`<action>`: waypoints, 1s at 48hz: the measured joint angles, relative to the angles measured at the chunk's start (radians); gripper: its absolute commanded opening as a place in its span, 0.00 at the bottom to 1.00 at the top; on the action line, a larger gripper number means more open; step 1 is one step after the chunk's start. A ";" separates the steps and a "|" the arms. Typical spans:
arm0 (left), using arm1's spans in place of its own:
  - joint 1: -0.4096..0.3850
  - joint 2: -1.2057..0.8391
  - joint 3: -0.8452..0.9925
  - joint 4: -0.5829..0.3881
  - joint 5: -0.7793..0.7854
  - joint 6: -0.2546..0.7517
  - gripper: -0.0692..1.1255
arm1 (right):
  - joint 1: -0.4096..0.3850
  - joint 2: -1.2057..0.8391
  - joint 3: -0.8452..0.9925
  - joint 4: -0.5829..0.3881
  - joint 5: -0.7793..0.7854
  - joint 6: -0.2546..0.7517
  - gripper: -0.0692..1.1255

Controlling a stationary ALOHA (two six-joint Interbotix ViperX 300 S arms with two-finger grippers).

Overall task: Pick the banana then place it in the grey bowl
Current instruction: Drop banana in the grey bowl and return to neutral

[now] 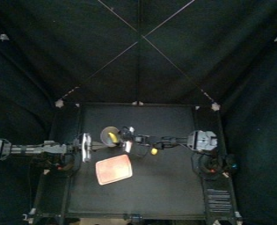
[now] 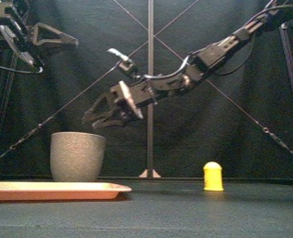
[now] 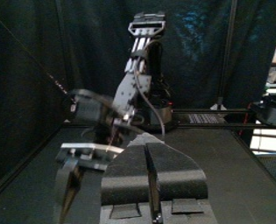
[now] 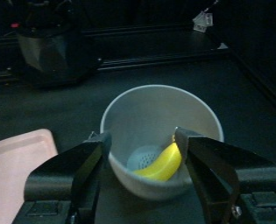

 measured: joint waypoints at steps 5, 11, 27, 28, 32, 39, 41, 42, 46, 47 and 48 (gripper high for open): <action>0.000 0.000 0.006 0.002 0.000 0.000 0.11 | 0.021 -0.133 0.127 0.015 -0.034 0.005 0.83; 0.000 -0.002 0.008 0.006 0.000 0.000 0.11 | 0.060 -0.318 0.299 0.055 -0.074 -0.003 0.83; 0.000 -0.003 0.009 0.031 0.000 0.000 0.11 | 0.124 -0.673 0.646 0.166 -0.230 0.003 0.83; 0.000 -0.003 0.009 0.031 0.000 0.000 0.11 | 0.126 -0.678 0.650 0.167 -0.236 0.003 0.83; 0.002 -0.003 0.009 0.032 0.000 0.000 0.11 | 0.138 -0.706 0.684 0.169 -0.282 -0.005 0.83; 0.002 -0.005 0.009 0.032 0.000 0.000 0.11 | 0.146 -0.716 0.696 0.160 -0.304 -0.006 0.83; 0.002 -0.005 0.011 0.032 0.000 0.000 0.11 | 0.146 -0.716 0.699 0.155 -0.304 -0.006 0.83; 0.000 -0.005 0.011 0.032 0.000 0.000 0.11 | 0.146 -0.716 0.701 0.152 -0.304 -0.006 0.83; 0.000 -0.006 0.011 0.031 0.000 0.000 0.11 | 0.146 -0.716 0.706 0.146 -0.304 -0.006 0.83; 0.000 -0.005 0.011 0.032 0.002 0.000 0.11 | 0.144 -0.716 0.706 0.146 -0.304 -0.006 0.83; 0.002 -0.005 0.011 0.032 0.002 0.000 0.11 | 0.144 -0.716 0.707 0.146 -0.304 -0.006 0.83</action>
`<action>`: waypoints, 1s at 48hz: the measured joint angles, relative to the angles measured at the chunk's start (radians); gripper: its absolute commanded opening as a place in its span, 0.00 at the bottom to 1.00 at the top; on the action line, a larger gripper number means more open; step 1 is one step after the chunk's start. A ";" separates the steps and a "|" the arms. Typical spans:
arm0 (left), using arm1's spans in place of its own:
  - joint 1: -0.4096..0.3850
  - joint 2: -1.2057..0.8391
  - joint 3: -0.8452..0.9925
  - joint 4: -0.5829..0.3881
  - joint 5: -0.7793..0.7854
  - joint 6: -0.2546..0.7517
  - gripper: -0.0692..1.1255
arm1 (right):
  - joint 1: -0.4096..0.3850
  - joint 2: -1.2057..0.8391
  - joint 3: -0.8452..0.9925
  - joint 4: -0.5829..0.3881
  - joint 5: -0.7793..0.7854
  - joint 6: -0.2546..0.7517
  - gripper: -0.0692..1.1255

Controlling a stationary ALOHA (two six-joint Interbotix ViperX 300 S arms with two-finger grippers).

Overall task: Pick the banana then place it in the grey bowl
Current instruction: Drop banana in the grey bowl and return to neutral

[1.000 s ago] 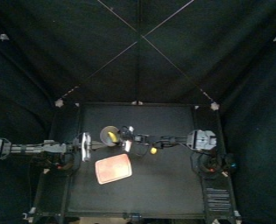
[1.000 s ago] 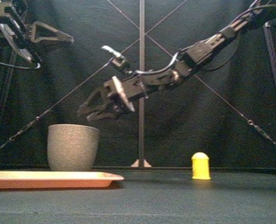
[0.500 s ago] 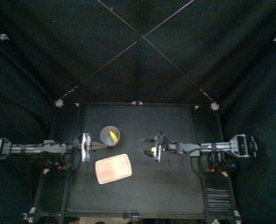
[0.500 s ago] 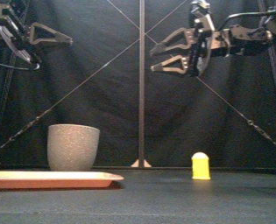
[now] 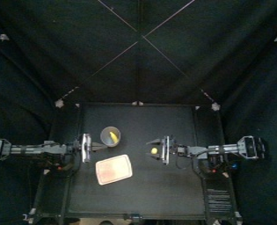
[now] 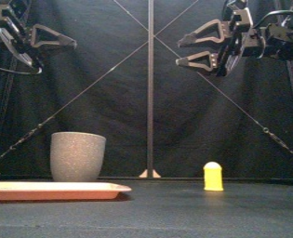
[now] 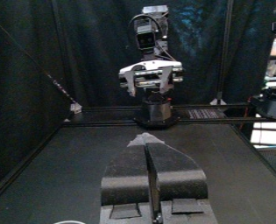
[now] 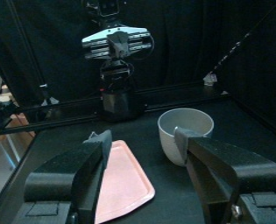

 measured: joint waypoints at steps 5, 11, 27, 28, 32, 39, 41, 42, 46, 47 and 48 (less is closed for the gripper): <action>-0.002 0.000 0.002 0.000 0.000 0.000 0.11 | 0.000 0.000 0.002 -0.003 0.000 0.000 0.83; -0.002 -0.002 0.003 0.000 0.000 0.000 0.11 | -0.002 -0.002 0.006 -0.018 0.000 0.000 0.83; -0.002 -0.002 0.006 0.000 0.002 0.000 0.11 | -0.002 -0.002 0.021 -0.028 0.000 0.003 0.83; -0.002 -0.002 0.006 -0.002 0.002 0.000 0.11 | -0.002 -0.002 0.021 -0.028 -0.002 0.002 0.83; -0.003 -0.002 0.006 -0.002 0.002 0.000 0.11 | -0.002 -0.002 0.021 -0.028 0.000 0.003 0.83; -0.005 -0.002 0.006 0.000 0.002 0.000 0.11 | -0.002 -0.002 0.021 -0.029 0.000 0.003 0.83; -0.006 -0.002 0.006 0.000 0.002 0.000 0.11 | -0.002 -0.002 0.021 -0.029 0.000 0.003 0.83; -0.006 -0.002 0.006 0.000 0.002 0.000 0.11 | -0.002 -0.002 0.023 -0.029 0.000 0.003 0.83; -0.006 -0.002 0.006 0.000 0.002 0.000 0.11 | -0.002 -0.002 0.025 -0.029 0.000 0.003 0.83; -0.005 -0.002 0.006 0.000 0.002 -0.002 0.11 | -0.002 -0.002 0.025 -0.029 0.000 0.003 0.83; -0.006 -0.002 0.006 0.000 0.002 0.000 0.11 | -0.003 -0.002 0.023 -0.029 0.000 0.003 0.83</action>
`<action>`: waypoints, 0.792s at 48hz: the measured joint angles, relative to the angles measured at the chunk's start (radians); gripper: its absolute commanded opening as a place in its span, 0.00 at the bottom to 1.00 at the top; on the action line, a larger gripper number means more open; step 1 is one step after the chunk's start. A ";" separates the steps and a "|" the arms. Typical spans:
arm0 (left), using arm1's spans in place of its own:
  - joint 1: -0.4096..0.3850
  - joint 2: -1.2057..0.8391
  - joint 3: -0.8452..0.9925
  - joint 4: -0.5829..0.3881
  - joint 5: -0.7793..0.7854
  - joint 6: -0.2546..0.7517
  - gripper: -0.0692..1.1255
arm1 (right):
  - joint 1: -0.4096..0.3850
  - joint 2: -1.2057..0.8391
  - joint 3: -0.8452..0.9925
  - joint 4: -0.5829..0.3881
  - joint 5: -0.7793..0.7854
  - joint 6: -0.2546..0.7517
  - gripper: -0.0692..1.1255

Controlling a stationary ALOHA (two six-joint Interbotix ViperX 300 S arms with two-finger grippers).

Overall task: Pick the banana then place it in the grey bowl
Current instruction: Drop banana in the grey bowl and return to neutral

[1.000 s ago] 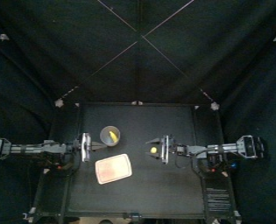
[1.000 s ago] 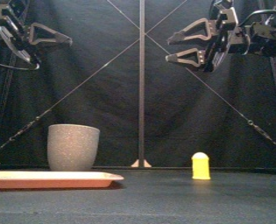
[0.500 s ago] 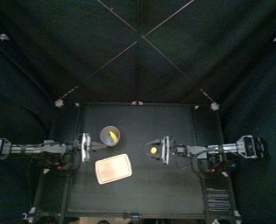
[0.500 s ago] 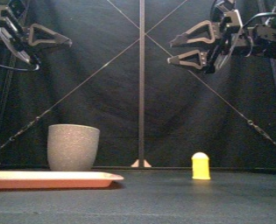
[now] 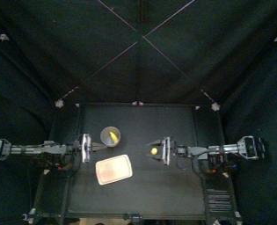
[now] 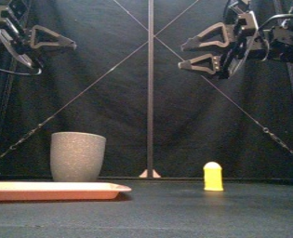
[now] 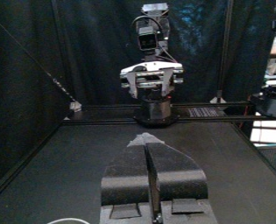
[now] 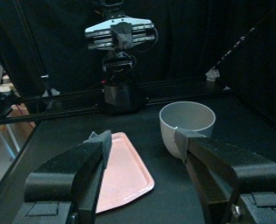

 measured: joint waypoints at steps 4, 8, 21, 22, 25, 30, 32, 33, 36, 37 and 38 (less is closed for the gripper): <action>0.002 0.000 0.000 0.000 -0.002 0.000 0.11 | -0.002 0.000 0.002 0.000 0.000 0.000 0.83; 0.005 0.000 0.000 0.000 -0.003 0.000 0.11 | -0.002 0.000 0.003 0.002 0.000 0.002 0.83; 0.017 -0.017 0.000 0.000 -0.003 0.000 0.11 | -0.003 0.000 0.005 0.006 0.000 0.002 0.83; 0.018 -0.020 0.000 0.000 -0.003 -0.002 0.11 | -0.003 0.000 0.005 0.006 0.000 0.002 0.83; 0.020 -0.025 0.000 0.000 -0.003 0.000 0.11 | -0.003 0.000 0.005 0.008 0.000 0.002 0.83; 0.021 -0.032 0.000 0.000 -0.003 0.000 0.11 | -0.003 0.000 0.005 0.008 0.000 0.002 0.83; 0.021 -0.032 0.000 0.000 -0.003 0.000 0.11 | -0.003 0.000 0.005 0.008 0.000 0.002 0.83; 0.021 -0.032 0.003 0.000 -0.003 0.000 0.11 | -0.003 0.000 0.005 0.008 0.000 0.002 0.83; 0.021 -0.032 0.008 0.000 -0.003 0.000 0.11 | -0.003 0.000 0.005 0.008 -0.002 0.002 0.83; 0.021 -0.032 0.011 0.000 -0.003 0.000 0.11 | -0.003 0.000 0.005 0.006 0.000 0.002 0.83; 0.021 -0.032 0.012 0.000 -0.005 0.000 0.11 | -0.003 0.000 0.006 0.006 0.000 0.003 0.83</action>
